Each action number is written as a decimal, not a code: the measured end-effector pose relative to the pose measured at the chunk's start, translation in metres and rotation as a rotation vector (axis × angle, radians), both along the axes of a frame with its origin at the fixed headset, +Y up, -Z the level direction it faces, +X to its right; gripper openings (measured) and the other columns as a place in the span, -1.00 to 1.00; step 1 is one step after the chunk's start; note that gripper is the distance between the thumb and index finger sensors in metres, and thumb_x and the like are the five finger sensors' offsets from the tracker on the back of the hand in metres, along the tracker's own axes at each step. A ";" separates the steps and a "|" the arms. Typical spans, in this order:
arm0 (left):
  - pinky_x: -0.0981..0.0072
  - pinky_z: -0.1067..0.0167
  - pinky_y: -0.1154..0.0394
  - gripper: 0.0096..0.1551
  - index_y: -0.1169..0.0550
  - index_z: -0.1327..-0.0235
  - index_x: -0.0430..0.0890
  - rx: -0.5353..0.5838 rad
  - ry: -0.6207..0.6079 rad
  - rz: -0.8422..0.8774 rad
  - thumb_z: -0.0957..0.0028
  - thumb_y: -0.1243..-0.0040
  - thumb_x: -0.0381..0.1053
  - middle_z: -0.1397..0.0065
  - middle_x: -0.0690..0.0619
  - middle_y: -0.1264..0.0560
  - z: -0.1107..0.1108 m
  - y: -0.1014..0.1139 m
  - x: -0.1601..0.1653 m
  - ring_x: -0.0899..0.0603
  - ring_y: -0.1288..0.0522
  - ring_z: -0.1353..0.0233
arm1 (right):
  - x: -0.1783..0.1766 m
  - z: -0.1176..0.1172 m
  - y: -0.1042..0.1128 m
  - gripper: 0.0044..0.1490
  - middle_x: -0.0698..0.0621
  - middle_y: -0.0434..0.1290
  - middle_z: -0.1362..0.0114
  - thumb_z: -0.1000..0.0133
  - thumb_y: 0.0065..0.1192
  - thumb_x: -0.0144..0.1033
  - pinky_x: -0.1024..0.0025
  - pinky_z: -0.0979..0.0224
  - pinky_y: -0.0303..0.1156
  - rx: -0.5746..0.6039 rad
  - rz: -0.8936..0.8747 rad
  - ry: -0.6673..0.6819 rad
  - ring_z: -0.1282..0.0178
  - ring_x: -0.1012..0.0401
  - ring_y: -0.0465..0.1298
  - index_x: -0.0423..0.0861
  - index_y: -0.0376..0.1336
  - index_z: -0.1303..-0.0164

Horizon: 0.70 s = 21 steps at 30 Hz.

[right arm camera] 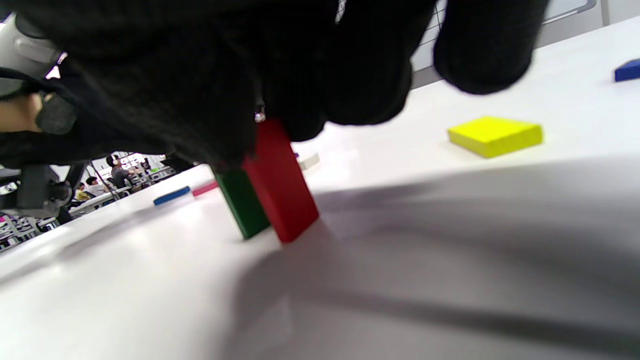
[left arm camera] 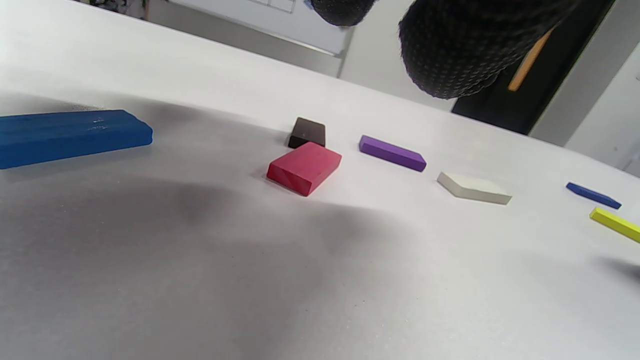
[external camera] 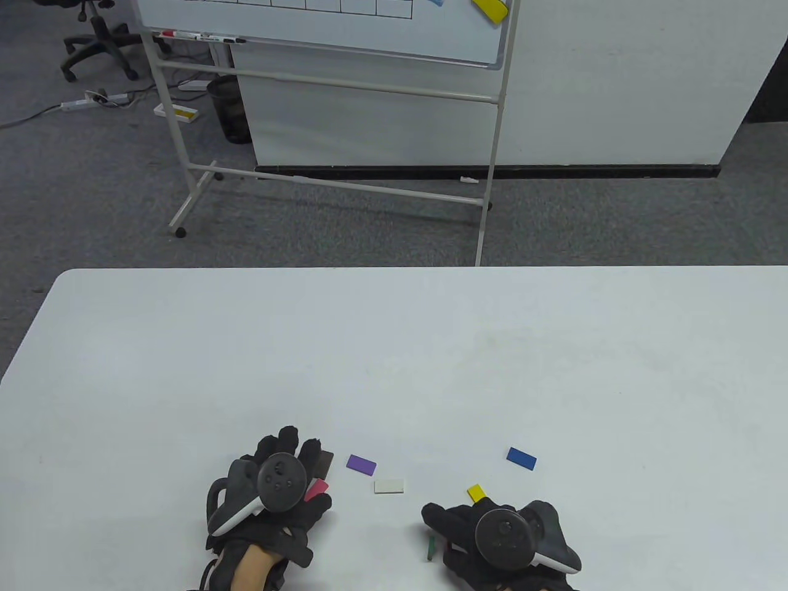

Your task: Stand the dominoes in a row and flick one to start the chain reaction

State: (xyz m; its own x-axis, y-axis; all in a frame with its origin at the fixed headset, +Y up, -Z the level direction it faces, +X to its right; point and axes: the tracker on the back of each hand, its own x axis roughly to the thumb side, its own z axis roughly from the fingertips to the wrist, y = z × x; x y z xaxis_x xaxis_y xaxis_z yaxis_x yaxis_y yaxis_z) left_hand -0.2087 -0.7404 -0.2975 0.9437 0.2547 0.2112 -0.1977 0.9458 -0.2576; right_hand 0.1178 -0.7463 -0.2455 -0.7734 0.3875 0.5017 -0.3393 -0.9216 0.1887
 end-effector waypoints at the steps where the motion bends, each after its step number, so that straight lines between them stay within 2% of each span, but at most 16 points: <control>1: -0.52 -0.39 0.17 0.02 -0.04 -0.66 -0.02 -0.001 0.000 0.000 -0.08 -0.19 0.32 -0.67 -0.12 0.30 0.000 0.000 0.000 -0.46 0.22 -0.65 | 0.000 0.000 0.000 -0.10 0.10 0.52 -0.41 0.02 0.63 -0.13 -0.11 -0.26 0.43 -0.001 0.000 0.000 -0.14 0.07 0.58 0.09 0.24 -0.54; 14: -0.53 -0.39 0.17 0.02 -0.04 -0.66 -0.02 -0.002 -0.001 0.004 -0.08 -0.20 0.32 -0.67 -0.11 0.30 0.000 0.000 0.000 -0.46 0.22 -0.64 | 0.002 -0.001 0.001 -0.05 0.07 0.46 -0.47 0.03 0.64 -0.08 -0.11 -0.26 0.42 -0.022 -0.016 0.010 -0.16 0.04 0.56 0.08 0.21 -0.57; 21: -0.53 -0.39 0.17 0.02 -0.04 -0.66 -0.02 -0.001 -0.003 0.007 -0.08 -0.20 0.32 -0.67 -0.12 0.30 0.000 0.001 0.000 -0.46 0.22 -0.64 | 0.018 -0.004 0.008 -0.07 0.03 0.41 -0.51 -0.01 0.56 -0.04 -0.13 -0.27 0.40 -0.023 -0.101 -0.047 -0.20 0.01 0.54 0.06 0.18 -0.59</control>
State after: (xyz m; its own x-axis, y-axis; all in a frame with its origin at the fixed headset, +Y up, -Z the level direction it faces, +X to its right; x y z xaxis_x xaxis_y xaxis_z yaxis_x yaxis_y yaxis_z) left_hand -0.2085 -0.7398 -0.2978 0.9414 0.2612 0.2134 -0.2031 0.9442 -0.2593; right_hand 0.1357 -0.7379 -0.2497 -0.7525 0.4754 0.4557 -0.4387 -0.8780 0.1915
